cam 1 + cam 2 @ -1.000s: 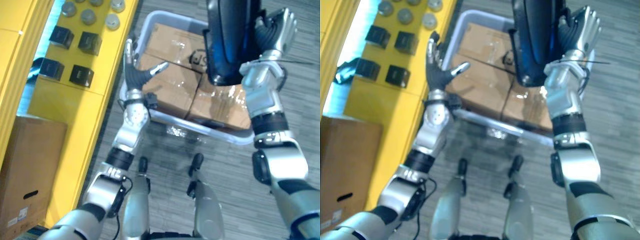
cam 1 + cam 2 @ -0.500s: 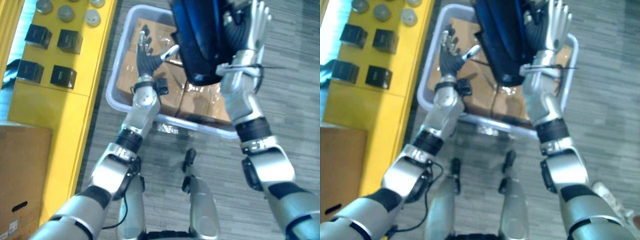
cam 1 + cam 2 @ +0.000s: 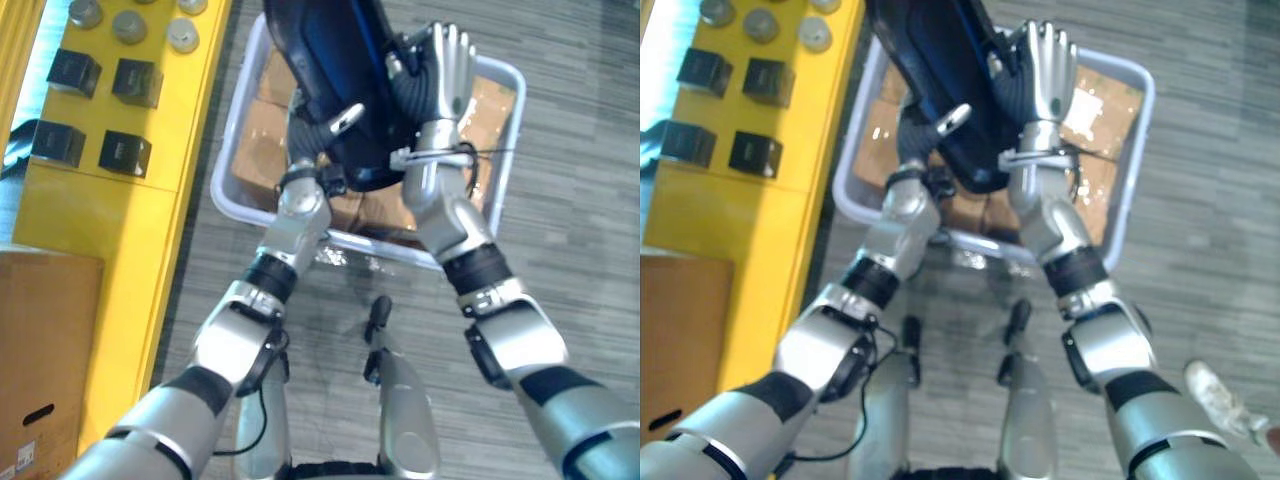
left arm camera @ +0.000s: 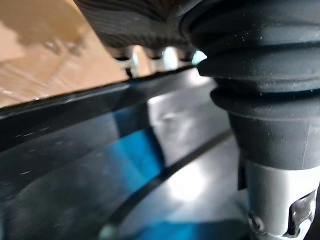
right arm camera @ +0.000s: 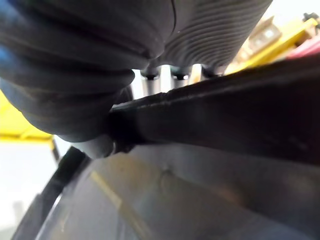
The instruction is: Walk over and take plastic housings, then place them on the shelf
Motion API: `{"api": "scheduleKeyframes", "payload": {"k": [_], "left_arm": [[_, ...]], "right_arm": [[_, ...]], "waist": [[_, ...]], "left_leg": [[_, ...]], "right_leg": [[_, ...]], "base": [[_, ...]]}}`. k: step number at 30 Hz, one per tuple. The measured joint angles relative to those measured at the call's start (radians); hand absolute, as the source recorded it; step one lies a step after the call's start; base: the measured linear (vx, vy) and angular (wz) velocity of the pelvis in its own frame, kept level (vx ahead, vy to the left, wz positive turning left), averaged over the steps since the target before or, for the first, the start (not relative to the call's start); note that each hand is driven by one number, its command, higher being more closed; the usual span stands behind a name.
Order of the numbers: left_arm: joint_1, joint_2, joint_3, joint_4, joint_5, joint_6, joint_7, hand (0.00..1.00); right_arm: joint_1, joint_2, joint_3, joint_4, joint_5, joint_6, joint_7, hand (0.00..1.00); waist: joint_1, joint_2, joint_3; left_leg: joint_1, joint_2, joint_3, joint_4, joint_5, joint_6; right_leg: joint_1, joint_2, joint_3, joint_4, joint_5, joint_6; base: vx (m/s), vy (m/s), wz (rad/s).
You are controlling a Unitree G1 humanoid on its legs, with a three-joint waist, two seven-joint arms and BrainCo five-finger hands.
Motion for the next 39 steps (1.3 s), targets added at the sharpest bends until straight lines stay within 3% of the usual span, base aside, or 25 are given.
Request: {"api": "scheduleKeyframes", "payload": {"k": [1, 11, 15, 20, 23, 24, 27, 29, 31, 36, 39], "left_arm": [[0.0, 0.001, -0.009, 0.001, -0.018, 0.0, 0.0, 1.0], [-0.002, 0.002, -0.039, 0.009, -0.283, -0.007, -0.051, 1.0], [-0.002, 0.008, -0.055, 0.009, -0.371, -0.009, -0.052, 1.0], [0.002, 0.021, -0.071, 0.005, -0.474, -0.032, -0.092, 1.0], [0.058, 0.022, -0.068, -0.05, -0.511, -0.052, -0.117, 1.0], [0.078, 0.022, -0.067, -0.057, -0.512, -0.057, -0.12, 1.0], [0.136, 0.019, -0.054, -0.087, -0.554, -0.061, -0.127, 1.0], [0.179, 0.032, -0.011, -0.126, -0.578, -0.094, -0.127, 1.0], [0.24, 0.067, -0.007, -0.184, -0.577, -0.125, -0.131, 1.0], [0.349, 0.082, 0.029, -0.326, -0.548, -0.142, -0.152, 1.0], [0.408, 0.078, 0.035, -0.4, -0.443, -0.163, -0.142, 1.0]], "right_arm": [[0.002, 0.001, 0.001, 0.0, 0.0, 0.0, -0.001, 1.0], [0.071, 0.008, 0.039, -0.063, 0.004, -0.008, -0.022, 1.0], [0.123, 0.008, 0.045, -0.122, 0.005, -0.043, -0.031, 1.0], [0.158, 0.005, 0.065, -0.165, 0.007, -0.072, -0.046, 1.0], [0.192, 0.004, 0.069, -0.198, 0.007, -0.102, -0.046, 1.0], [0.205, 0.004, 0.075, -0.196, 0.007, -0.112, -0.046, 0.0], [0.271, 0.004, 0.099, -0.207, 0.007, -0.145, -0.046, 0.0], [0.345, 0.003, 0.115, -0.24, 0.008, -0.168, -0.045, 0.0], [0.428, 0.003, 0.116, -0.252, 0.029, -0.183, -0.041, 0.0], [0.549, 0.017, 0.097, -0.333, 0.088, -0.213, 0.015, 0.0], [0.63, 0.025, 0.072, -0.401, 0.109, -0.236, 0.063, 0.0]], "waist": [[0.0, 0.0, 0.0], [-0.001, 0.0, 0.0], [-0.003, -0.003, 0.001], [-0.006, -0.056, 0.011], [-0.005, -0.064, 0.008], [-0.003, -0.064, 0.008], [-0.003, -0.064, 0.008], [-0.005, -0.065, 0.008], [-0.002, -0.065, 0.007], [0.002, -0.071, 0.002], [0.0, -0.081, -0.09]], "left_leg": [[0.0, 0.0, 0.0, -0.001, 0.0, 0.0], [0.01, 0.0, 0.003, -0.013, 0.001, -0.001], [0.014, 0.0, 0.004, -0.013, 0.001, -0.001], [0.029, 0.003, 0.01, -0.022, 0.001, -0.001], [0.041, 0.009, 0.015, -0.031, 0.002, -0.003], [0.049, 0.01, 0.018, -0.034, 0.002, -0.003], [0.081, 0.014, 0.026, -0.049, 0.002, -0.004], [0.11, 0.015, 0.031, -0.068, 0.003, -0.005], [0.147, 0.016, 0.035, -0.09, 0.006, -0.009], [0.269, 0.023, 0.054, -0.158, 0.01, -0.015], [0.298, 0.025, 0.07, -0.215, 0.017, -0.018]], "right_leg": [[0.0, 0.0, 0.0, 0.0, 0.0, 0.0], [0.001, -0.001, 0.002, 0.0, -0.001, 0.0], [0.004, -0.001, 0.002, 0.0, -0.001, 0.0], [0.01, 0.0, 0.006, 0.0, -0.003, -0.002], [0.014, 0.001, 0.007, 0.0, -0.006, -0.004], [0.019, 0.001, 0.009, 0.0, -0.007, -0.004], [0.041, 0.003, 0.01, 0.0, -0.015, -0.003], [0.057, 0.005, 0.013, 0.0, -0.023, -0.002], [0.084, 0.009, 0.013, -0.002, -0.031, -0.002], [0.186, 0.022, 0.013, -0.046, -0.036, -0.002], [0.2, 0.03, 0.016, -0.083, -0.034, 0.001]], "base": [[0.0, 0.0, 0.0], [0.0, 0.0, 0.0], [0.0, 0.0, -0.01], [0.0, 0.002, -0.02], [0.01, 0.006, -0.01], [0.04, 0.02, -0.06], [0.05, 0.029, -0.06], [0.05, 0.027, -0.06], [0.06, 0.027, -0.04], [0.07, 0.027, -0.07], [0.08, 0.017, -0.09]]}}
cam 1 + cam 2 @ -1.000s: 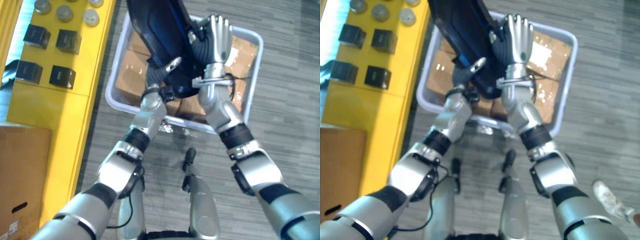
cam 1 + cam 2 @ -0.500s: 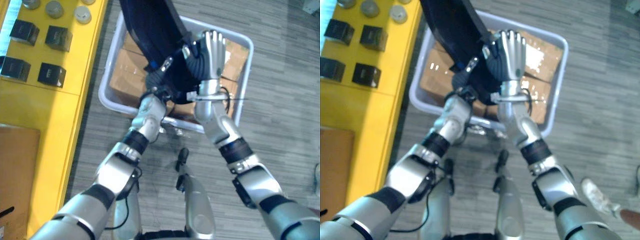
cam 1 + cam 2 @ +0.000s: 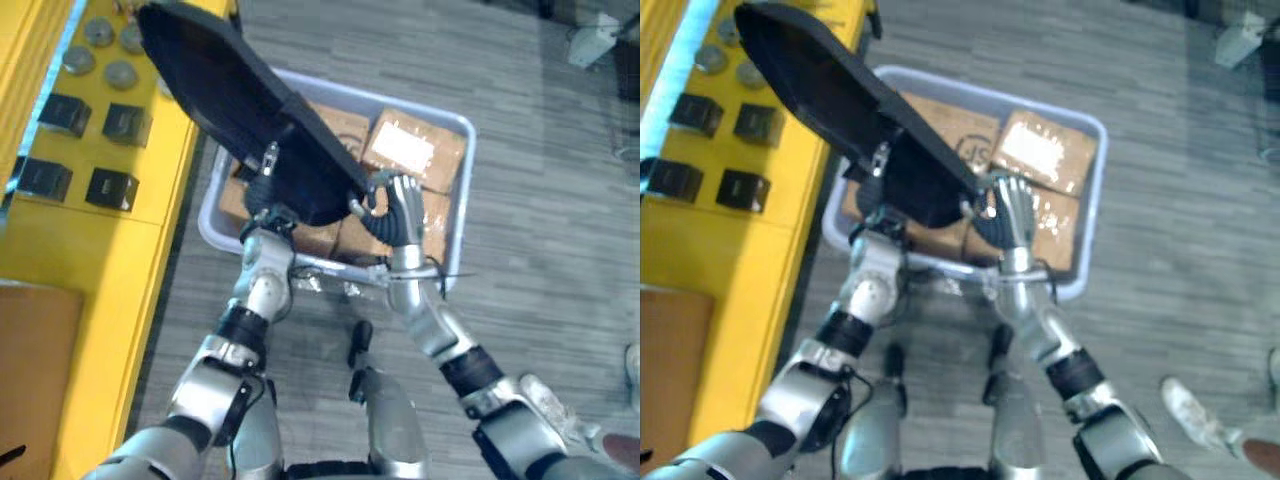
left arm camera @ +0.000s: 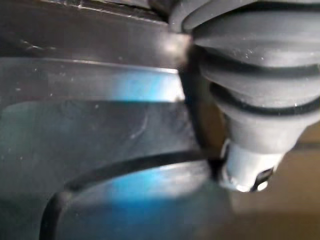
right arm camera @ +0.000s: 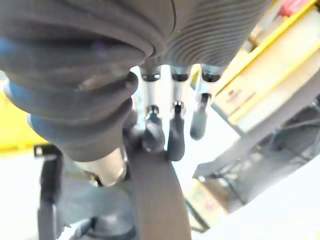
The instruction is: Walk over and take plastic housings, then place them on the shelf
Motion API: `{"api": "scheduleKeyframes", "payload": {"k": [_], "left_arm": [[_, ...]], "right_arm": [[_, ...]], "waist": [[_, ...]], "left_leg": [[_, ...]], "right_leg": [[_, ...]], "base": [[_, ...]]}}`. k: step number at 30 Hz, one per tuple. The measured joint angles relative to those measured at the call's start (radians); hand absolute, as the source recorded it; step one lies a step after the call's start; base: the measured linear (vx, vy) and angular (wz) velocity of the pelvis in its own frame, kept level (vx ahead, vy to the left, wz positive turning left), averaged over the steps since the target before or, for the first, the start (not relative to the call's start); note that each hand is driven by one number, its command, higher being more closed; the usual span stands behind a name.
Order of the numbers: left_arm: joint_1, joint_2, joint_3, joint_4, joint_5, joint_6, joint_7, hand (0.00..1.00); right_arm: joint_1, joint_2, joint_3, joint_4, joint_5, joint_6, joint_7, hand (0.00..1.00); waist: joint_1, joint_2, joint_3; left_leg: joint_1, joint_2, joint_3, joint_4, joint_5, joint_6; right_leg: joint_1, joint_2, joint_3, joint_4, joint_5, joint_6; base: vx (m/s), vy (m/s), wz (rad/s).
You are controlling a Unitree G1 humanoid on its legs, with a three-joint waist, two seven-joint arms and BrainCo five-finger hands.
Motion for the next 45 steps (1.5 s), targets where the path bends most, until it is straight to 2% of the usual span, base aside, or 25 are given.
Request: {"api": "scheduleKeyframes", "payload": {"k": [4, 7, 8, 9, 11, 13, 14, 15, 18, 20, 24, 27, 29, 31, 34, 38, 40, 41, 42, 44, 45], "left_arm": [[0.058, -0.021, 0.025, -0.076, 0.174, 0.0, 0.063, 1.0], [0.114, -0.054, 0.063, -0.117, 0.423, 0.014, 0.145, 1.0], [0.135, -0.064, 0.069, -0.131, 0.534, 0.039, 0.182, 1.0], [0.144, -0.066, 0.075, -0.134, 0.579, 0.05, 0.196, 1.0], [0.198, -0.07, 0.104, -0.136, 0.804, 0.115, 0.26, 1.0], [0.224, -0.064, 0.122, -0.136, 0.917, 0.15, 0.295, 1.0], [0.241, -0.061, 0.142, -0.136, 1.018, 0.186, 0.331, 1.0], [0.244, -0.058, 0.145, -0.136, 1.057, 0.2, 0.348, 1.0], [0.28, -0.053, 0.182, -0.137, 1.224, 0.256, 0.398, 1.0], [0.326, -0.05, 0.192, -0.143, 1.285, 0.276, 0.417, 1.0], [0.473, -0.054, 0.204, -0.231, 1.32, 0.278, 0.421, 1.0], [0.596, -0.097, 0.204, -0.344, 1.309, 0.246, 0.416, 1.0], [0.678, -0.122, 0.205, -0.402, 1.21, 0.184, 0.359, 1.0], [0.711, -0.133, 0.209, -0.424, 1.106, 0.139, 0.317, 1.0], [0.741, -0.135, 0.252, -0.469, 0.953, 0.109, 0.276, 1.0], [0.784, -0.136, 0.343, -0.571, 0.924, 0.092, 0.266, 1.0], [0.802, -0.137, 0.386, -0.625, 0.928, 0.088, 0.266, 1.0], [0.813, -0.138, 0.422, -0.652, 0.939, 0.088, 0.267, 1.0], [0.817, -0.137, 0.441, -0.663, 0.941, 0.088, 0.269, 1.0], [0.843, -0.138, 0.519, -0.686, 0.957, 0.088, 0.284, 1.0], [0.854, -0.138, 0.543, -0.686, 0.957, 0.088, 0.289, 1.0]], "right_arm": [[0.068, 0.025, -0.052, -0.083, 0.034, -0.003, 0.05, 0.0], [0.107, 0.029, -0.107, -0.163, 0.078, -0.012, 0.078, 0.0], [0.129, 0.031, -0.135, -0.213, 0.118, -0.024, 0.094, 0.0], [0.141, 0.031, -0.145, -0.235, 0.134, -0.031, 0.098, 0.0], [0.216, 0.03, -0.171, -0.317, 0.274, -0.088, 0.144, 0.0], [0.271, 0.029, -0.171, -0.356, 0.365, -0.12, 0.187, 0.0], [0.337, 0.03, -0.171, -0.397, 0.471, -0.146, 0.24, 0.0], [0.362, 0.03, -0.172, -0.411, 0.532, -0.161, 0.265, 0.0], [0.484, 0.067, -0.216, -0.452, 0.836, -0.211, 0.377, 0.0], [0.547, 0.102, -0.26, -0.452, 0.922, -0.232, 0.392, 0.0], [0.669, 0.143, -0.361, -0.393, 0.921, -0.249, 0.364, 0.0], [0.741, 0.175, -0.445, -0.233, 0.867, -0.242, 0.315, 0.0], [0.785, 0.199, -0.483, -0.142, 0.86, -0.211, 0.308, 0.0], [0.803, 0.203, -0.488, -0.131, 0.879, -0.177, 0.315, 0.0], [0.779, 0.2, -0.486, -0.131, 0.894, -0.152, 0.334, 0.0], [0.72, 0.171, -0.451, -0.128, 0.854, -0.147, 0.345, 0.0], [0.649, 0.15, -0.418, -0.073, 0.832, -0.147, 0.356, 0.0], [0.576, 0.139, -0.393, -0.009, 0.815, -0.141, 0.354, 0.0], [0.542, 0.138, -0.38, 0.017, 0.81, -0.136, 0.354, 0.0], [0.421, 0.136, -0.324, 0.091, 0.775, -0.125, 0.353, 0.0], [0.39, 0.134, -0.306, 0.109, 0.763, -0.121, 0.354, 0.0]], "waist": [[-0.003, 0.01, -0.09], [-0.006, 0.034, -0.158], [-0.007, 0.047, -0.17], [-0.007, 0.053, -0.176], [-0.02, 0.067, -0.22], [-0.029, 0.071, -0.232], [-0.031, 0.071, -0.241], [-0.031, 0.07, -0.242], [-0.033, 0.073, -0.249], [-0.042, 0.079, -0.269], [-0.059, 0.099, -0.3], [-0.056, 0.112, -0.308], [-0.056, 0.124, -0.315], [-0.055, 0.129, -0.318], [-0.051, 0.129, -0.319], [-0.015, 0.134, -0.322], [0.012, 0.136, -0.323], [0.041, 0.137, -0.324], [0.057, 0.139, -0.325], [0.12, 0.14, -0.329], [0.146, 0.14, -0.329]], "left_leg": [[0.092, 0.005, 0.031, -0.065, 0.012, -0.005], [0.148, 0.004, 0.059, -0.1, 0.012, -0.005], [0.175, 0.002, 0.067, -0.11, 0.012, -0.005], [0.189, 0.002, 0.07, -0.117, 0.012, -0.005], [0.223, -0.004, 0.071, -0.141, 0.012, -0.005], [0.237, -0.005, 0.071, -0.147, 0.012, -0.004], [0.238, -0.006, 0.071, -0.148, 0.011, -0.004], [0.238, -0.006, 0.071, -0.148, 0.011, -0.004], [0.24, -0.006, 0.07, -0.154, 0.011, -0.003], [0.24, -0.008, 0.072, -0.164, 0.013, 0.0], [0.239, -0.009, 0.081, -0.167, 0.012, 0.001], [0.237, -0.01, 0.099, -0.171, 0.012, 0.001], [0.237, -0.011, 0.102, -0.174, 0.012, 0.002], [0.237, -0.011, 0.104, -0.174, 0.01, 0.004], [0.234, -0.011, 0.106, -0.172, 0.005, 0.006], [0.203, -0.017, 0.057, -0.155, -0.006, 0.011], [0.163, -0.028, -0.044, -0.138, 0.004, 0.011], [0.14, -0.045, -0.139, -0.136, 0.024, 0.011], [0.129, -0.051, -0.177, -0.138, 0.031, 0.011], [0.11, -0.071, -0.284, -0.15, 0.061, 0.008], [0.107, -0.076, -0.304, -0.154, 0.066, 0.008]], "right_leg": [[0.065, 0.013, 0.017, -0.045, 0.0, 0.003], [0.092, 0.014, 0.019, -0.054, 0.0, 0.003], [0.112, 0.014, 0.019, -0.056, 0.0, 0.003], [0.122, 0.014, 0.019, -0.057, -0.002, 0.006], [0.146, 0.009, 0.018, -0.058, -0.019, 0.02], [0.156, 0.009, 0.017, -0.058, -0.021, 0.02], [0.158, 0.009, 0.017, -0.06, -0.022, 0.02], [0.158, 0.009, 0.017, -0.06, -0.022, 0.02], [0.157, 0.009, 0.017, -0.064, -0.022, 0.021], [0.157, 0.01, 0.017, -0.075, -0.02, 0.02], [0.155, 0.01, 0.024, -0.087, -0.017, 0.02], [0.143, 0.011, 0.038, -0.091, -0.01, 0.027], [0.14, 0.012, 0.041, -0.093, -0.009, 0.027], [0.14, 0.012, 0.043, -0.095, -0.009, 0.028], [0.141, 0.013, 0.045, -0.098, -0.007, 0.028], [0.163, 0.004, 0.001, -0.123, -0.004, 0.033], [0.2, -0.013, -0.103, -0.123, -0.006, 0.038], [0.242, -0.026, -0.198, -0.123, -0.018, 0.047], [0.255, -0.029, -0.233, -0.123, -0.023, 0.05], [0.295, -0.038, -0.34, -0.123, -0.039, 0.062], [0.304, -0.04, -0.362, -0.123, -0.043, 0.064]], "base": [[0.15, 0.025, -0.16], [0.13, 0.038, -0.2], [0.08, 0.042, -0.17], [0.06, 0.039, -0.09], [0.04, 0.032, 0.0], [0.02, 0.013, 0.01], [0.0, 0.0, 0.0], [-0.05, 0.005, -0.01], [-0.07, -0.003, 0.0], [-0.04, -0.001, -0.02], [0.0, 0.01, -0.06], [0.01, 0.015, -0.12], [0.02, 0.01, -0.07], [0.01, 0.007, -0.03], [-0.03, 0.004, -0.04], [-0.03, 0.005, 0.38], [0.0, 0.007, 1.51], [0.01, -0.005, 1.63], [0.01, -0.007, 1.82], [0.01, 0.006, 1.43], [0.0, 0.006, 1.27]]}}
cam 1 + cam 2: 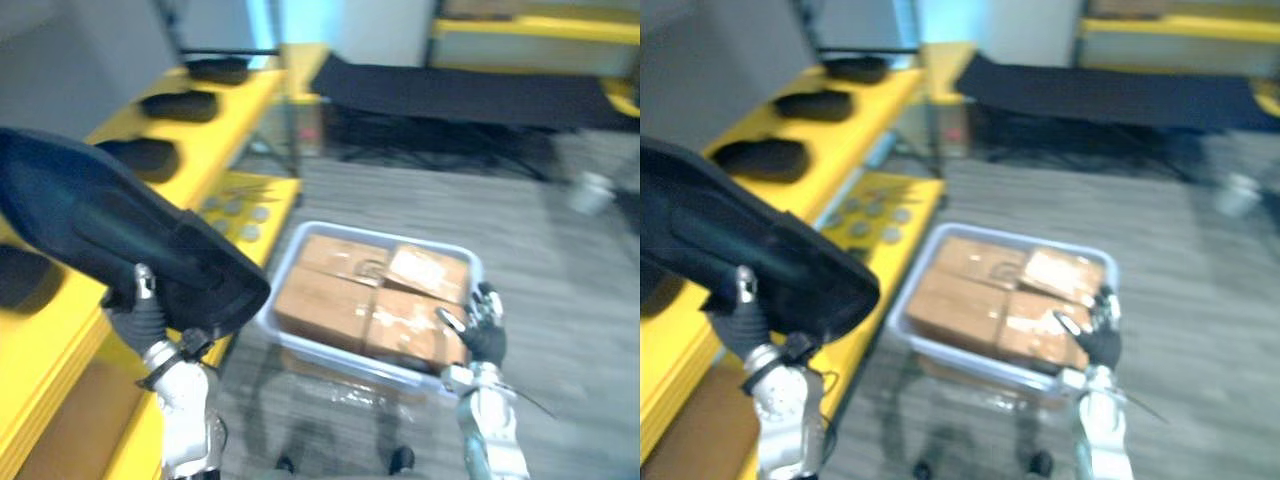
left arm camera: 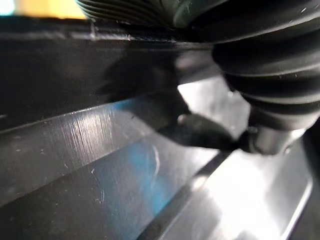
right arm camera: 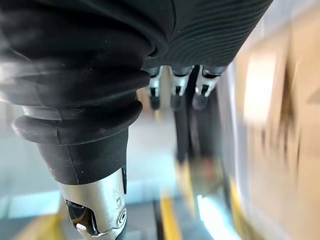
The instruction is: Walk over and take plastic housings, then place them on the shelf
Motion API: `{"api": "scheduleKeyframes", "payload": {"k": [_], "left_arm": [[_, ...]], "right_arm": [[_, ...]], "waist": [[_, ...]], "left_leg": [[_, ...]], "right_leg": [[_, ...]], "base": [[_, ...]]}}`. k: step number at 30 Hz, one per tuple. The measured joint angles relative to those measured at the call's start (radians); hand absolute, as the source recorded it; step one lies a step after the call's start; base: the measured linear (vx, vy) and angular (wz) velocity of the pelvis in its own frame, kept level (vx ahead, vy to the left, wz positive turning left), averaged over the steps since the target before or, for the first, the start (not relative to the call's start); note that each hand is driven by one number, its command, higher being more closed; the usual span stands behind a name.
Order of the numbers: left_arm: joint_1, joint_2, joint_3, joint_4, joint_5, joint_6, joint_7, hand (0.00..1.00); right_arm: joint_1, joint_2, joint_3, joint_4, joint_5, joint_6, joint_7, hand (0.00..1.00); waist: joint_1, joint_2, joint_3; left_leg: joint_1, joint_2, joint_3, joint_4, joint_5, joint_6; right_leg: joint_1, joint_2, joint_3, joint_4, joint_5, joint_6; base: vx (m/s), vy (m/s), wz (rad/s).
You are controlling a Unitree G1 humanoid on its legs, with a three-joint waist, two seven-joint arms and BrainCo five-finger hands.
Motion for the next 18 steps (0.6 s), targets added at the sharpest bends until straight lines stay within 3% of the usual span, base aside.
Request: {"api": "scheduleKeyframes", "payload": {"k": [2, 6, 8, 11, 13, 15, 16, 18], "left_arm": [[0.082, -0.006, 0.085, -0.012, 0.0, 0.0, 0.03, 1.0], [0.169, -0.006, 0.139, -0.043, 0.0, 0.0, 0.04, 1.0], [0.227, -0.019, 0.17, -0.087, 0.003, 0.0, 0.044, 1.0], [0.257, -0.03, 0.185, -0.122, 0.025, 0.0, 0.044, 1.0], [0.243, -0.027, 0.182, -0.136, 0.045, 0.0, 0.043, 1.0], [0.188, -0.017, 0.163, -0.135, 0.049, 0.002, 0.042, 1.0], [0.144, -0.015, 0.146, -0.136, 0.049, 0.002, 0.044, 1.0], [0.13, -0.016, 0.146, -0.145, 0.048, 0.005, 0.057, 1.0]], "right_arm": [[-0.117, -0.001, 0.071, 0.039, -0.025, 0.012, 0.007, 0.0], [-0.196, 0.04, 0.132, 0.039, -0.023, 0.012, 0.027, 0.0], [-0.251, 0.063, 0.175, 0.058, -0.019, 0.013, 0.034, 0.0], [-0.273, 0.068, 0.218, 0.098, 0.018, 0.015, 0.048, 0.0], [-0.268, 0.055, 0.21, 0.097, 0.026, 0.015, 0.048, 0.0], [-0.234, 0.023, 0.171, 0.082, 0.036, 0.015, 0.049, 0.0], [-0.193, 0.005, 0.13, 0.052, 0.045, 0.018, 0.049, 0.0], [-0.14, -0.002, 0.118, -0.004, 0.052, 0.036, 0.051, 0.0]], "waist": [[0.077, -0.002, -0.001], [0.113, -0.016, -0.009], [0.138, -0.038, -0.015], [0.139, -0.028, -0.013], [0.119, -0.029, -0.004], [0.095, -0.056, 0.012], [0.094, -0.081, 0.031], [0.098, -0.098, 0.043]], "left_leg": [[0.005, -0.023, -0.075, -0.011, 0.01, 0.0], [0.008, -0.033, -0.087, -0.01, 0.008, 0.002], [0.006, -0.019, -0.017, 0.037, -0.03, 0.008], [-0.02, 0.014, 0.043, 0.223, -0.154, 0.009], [-0.05, 0.028, 0.037, 0.282, -0.181, 0.012], [-0.092, 0.035, 0.081, 0.302, -0.165, 0.027], [-0.098, 0.059, 0.198, 0.287, -0.161, 0.062], [-0.099, 0.073, 0.275, 0.269, -0.154, 0.074]], "right_leg": [[0.048, -0.012, -0.074, 0.005, -0.024, 0.015], [0.054, -0.029, -0.085, 0.032, -0.043, 0.023], [0.019, -0.029, -0.005, 0.052, -0.05, 0.015], [0.031, 0.01, 0.075, 0.07, -0.073, 0.002], [0.031, 0.025, 0.064, 0.085, -0.089, 0.0], [0.035, 0.013, 0.009, 0.095, -0.097, 0.002], [0.034, -0.005, -0.018, 0.111, -0.105, 0.01], [0.027, -0.016, -0.012, 0.106, -0.103, 0.011]], "base": [[-0.01, 0.006, 1.02], [0.01, 0.035, 0.2], [0.0, 0.052, -0.83], [-0.03, 0.03, -0.84], [-0.06, 0.002, 0.06], [-0.06, 0.021, 0.74], [-0.05, 0.055, 0.63], [-0.01, 0.063, 0.22]]}}
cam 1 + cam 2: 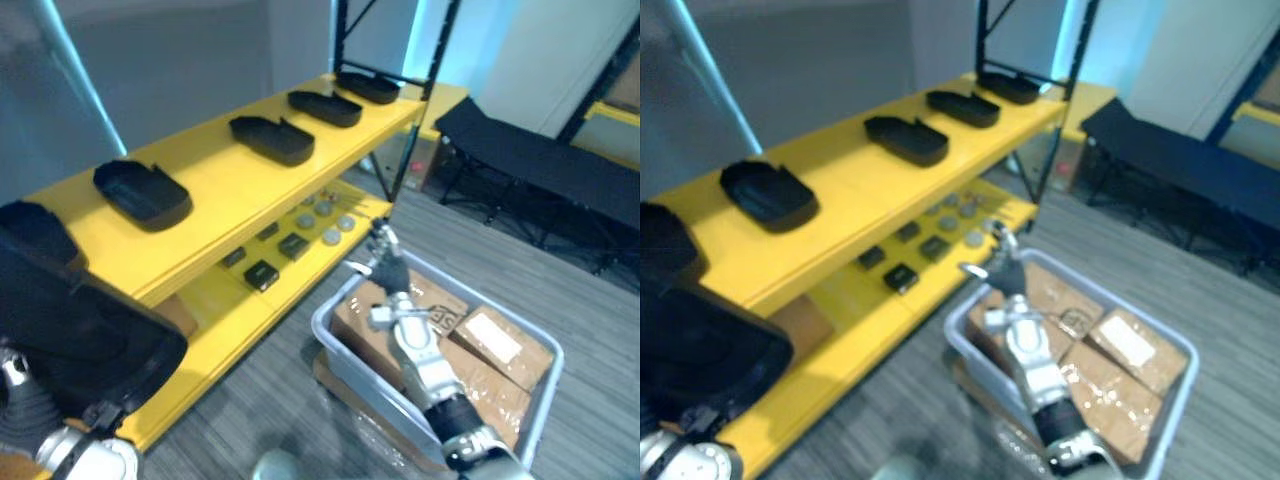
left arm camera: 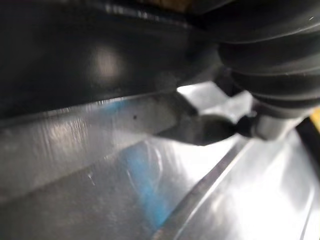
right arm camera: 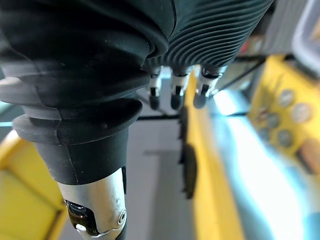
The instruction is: Walk over and take plastic housings, then place them on the shelf
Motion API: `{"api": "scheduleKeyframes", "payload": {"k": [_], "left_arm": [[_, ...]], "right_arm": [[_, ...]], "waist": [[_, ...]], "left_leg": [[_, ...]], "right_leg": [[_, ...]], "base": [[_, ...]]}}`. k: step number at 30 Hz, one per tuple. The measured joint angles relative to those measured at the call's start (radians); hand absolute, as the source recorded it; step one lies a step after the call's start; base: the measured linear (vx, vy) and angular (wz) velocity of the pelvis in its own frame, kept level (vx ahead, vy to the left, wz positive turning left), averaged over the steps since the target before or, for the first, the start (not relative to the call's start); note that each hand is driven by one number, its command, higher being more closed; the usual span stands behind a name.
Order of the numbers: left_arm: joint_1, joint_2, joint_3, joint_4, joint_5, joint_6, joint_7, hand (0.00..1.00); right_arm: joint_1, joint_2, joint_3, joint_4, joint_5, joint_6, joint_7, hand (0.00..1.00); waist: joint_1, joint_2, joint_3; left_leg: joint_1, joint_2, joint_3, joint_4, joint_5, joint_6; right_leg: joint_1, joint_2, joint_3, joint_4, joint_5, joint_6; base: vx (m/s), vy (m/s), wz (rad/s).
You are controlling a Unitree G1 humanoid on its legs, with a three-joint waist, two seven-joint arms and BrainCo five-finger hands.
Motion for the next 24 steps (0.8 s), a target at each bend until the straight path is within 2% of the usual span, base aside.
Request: {"api": "scheduleKeyframes", "payload": {"k": [3, 6, 8, 9, 10, 11, 12, 13, 14, 17, 20, 24], "left_arm": [[-0.019, 0.002, -0.039, -0.015, 0.001, 0.003, -0.003, 1.0], [-0.071, 0.013, -0.098, -0.02, 0.016, 0.005, -0.02, 1.0], [-0.116, 0.024, -0.133, -0.018, 0.043, 0.006, -0.03, 1.0], [-0.132, 0.037, -0.149, -0.014, 0.044, 0.006, -0.034, 1.0], [-0.164, 0.068, -0.177, -0.004, 0.045, 0.006, -0.038, 1.0], [-0.201, 0.09, -0.201, 0.011, 0.046, 0.004, -0.04, 1.0], [-0.222, 0.108, -0.204, 0.018, 0.047, 0.004, -0.043, 1.0], [-0.247, 0.116, -0.212, 0.032, 0.047, 0.004, -0.043, 1.0], [-0.246, 0.113, -0.222, 0.034, 0.047, 0.004, -0.043, 1.0], [-0.241, 0.111, -0.235, 0.034, 0.047, 0.004, -0.046, 1.0], [-0.241, 0.109, -0.245, 0.034, 0.043, 0.004, -0.054, 1.0], [-0.204, 0.088, -0.236, 0.033, 0.028, -0.003, -0.083, 1.0]], "right_arm": [[0.071, 0.001, -0.021, -0.063, -0.013, 0.004, 0.017, 0.0], [0.106, 0.009, -0.101, -0.092, -0.026, 0.004, 0.016, 0.0], [0.111, 0.014, -0.146, -0.095, -0.031, 0.003, 0.014, 0.0], [0.111, 0.015, -0.157, -0.096, -0.043, 0.001, 0.012, 0.0], [0.108, 0.016, -0.169, -0.1, -0.051, -0.004, 0.009, 0.0], [0.107, 0.016, -0.175, -0.117, -0.06, -0.007, 0.005, 0.0], [0.106, 0.015, -0.179, -0.133, -0.066, -0.008, 0.0, 0.0], [0.094, 0.014, -0.183, -0.148, -0.073, -0.019, -0.007, 0.0], [0.083, 0.014, -0.188, -0.159, -0.076, -0.027, -0.009, 0.0], [0.068, 0.007, -0.2, -0.166, -0.077, -0.028, -0.011, 0.0], [0.069, 0.003, -0.231, -0.168, -0.079, -0.028, -0.012, 0.0], [0.071, 0.004, -0.248, -0.219, -0.118, -0.032, -0.015, 0.0]], "waist": [[-0.006, -0.01, 0.003], [-0.042, -0.012, 0.012], [-0.055, -0.012, 0.016], [-0.055, -0.014, 0.019], [-0.062, -0.009, 0.028], [-0.083, -0.021, 0.033], [-0.084, -0.035, 0.04], [-0.08, -0.041, 0.06], [-0.079, -0.027, 0.07], [-0.081, 0.0, 0.09], [-0.095, 0.004, 0.094], [-0.1, 0.022, 0.115]], "left_leg": [[-0.005, -0.028, -0.001, 0.001, 0.005, -0.012], [-0.039, -0.058, -0.016, 0.04, 0.015, -0.017], [-0.04, -0.069, -0.041, 0.047, 0.018, -0.012], [-0.039, -0.069, -0.048, 0.044, 0.021, -0.008], [-0.043, -0.068, -0.071, 0.032, 0.03, 0.0], [-0.067, -0.082, -0.107, 0.035, 0.037, -0.005], [-0.073, -0.094, -0.121, 0.037, 0.039, -0.008], [-0.081, -0.103, -0.132, 0.038, 0.046, -0.02], [-0.101, -0.101, -0.148, 0.034, 0.058, -0.033], [-0.118, -0.073, -0.177, 0.029, 0.083, -0.051], [-0.113, -0.049, -0.179, -0.007, 0.131, -0.064], [-0.069, -0.019, -0.142, -0.059, 0.163, -0.071]], "right_leg": [[0.0, -0.031, -0.012, 0.015, -0.003, 0.008], [-0.006, -0.076, -0.039, 0.088, -0.026, 0.022], [-0.051, -0.095, 0.12, 0.205, -0.051, -0.018], [-0.069, -0.095, 0.179, 0.241, -0.056, -0.025], [-0.109, -0.082, 0.31, 0.298, -0.114, -0.047], [-0.121, -0.045, 0.422, 0.302, -0.176, -0.046], [-0.121, -0.038, 0.443, 0.296, -0.185, -0.052], [-0.104, -0.041, 0.451, 0.283, -0.204, -0.024], [-0.105, -0.029, 0.427, 0.263, -0.21, -0.014], [-0.066, 0.014, 0.378, 0.195, -0.212, -0.011], [-0.014, 0.051, 0.307, 0.156, -0.212, -0.012], [0.016, 0.069, 0.304, 0.15, -0.218, -0.023]], "base": [[0.06, 0.124, 0.17], [0.12, 0.184, 0.62], [0.09, 0.201, 0.43], [0.06, 0.084, 0.47], [0.05, 0.007, 0.73], [0.0, -0.103, 0.82], [-0.01, -0.142, 0.77], [-0.04, -0.157, 0.46], [-0.04, -0.129, 0.34], [-0.05, -0.161, 0.27], [-0.05, -0.195, 0.58], [-0.06, -0.079, 0.14]]}}
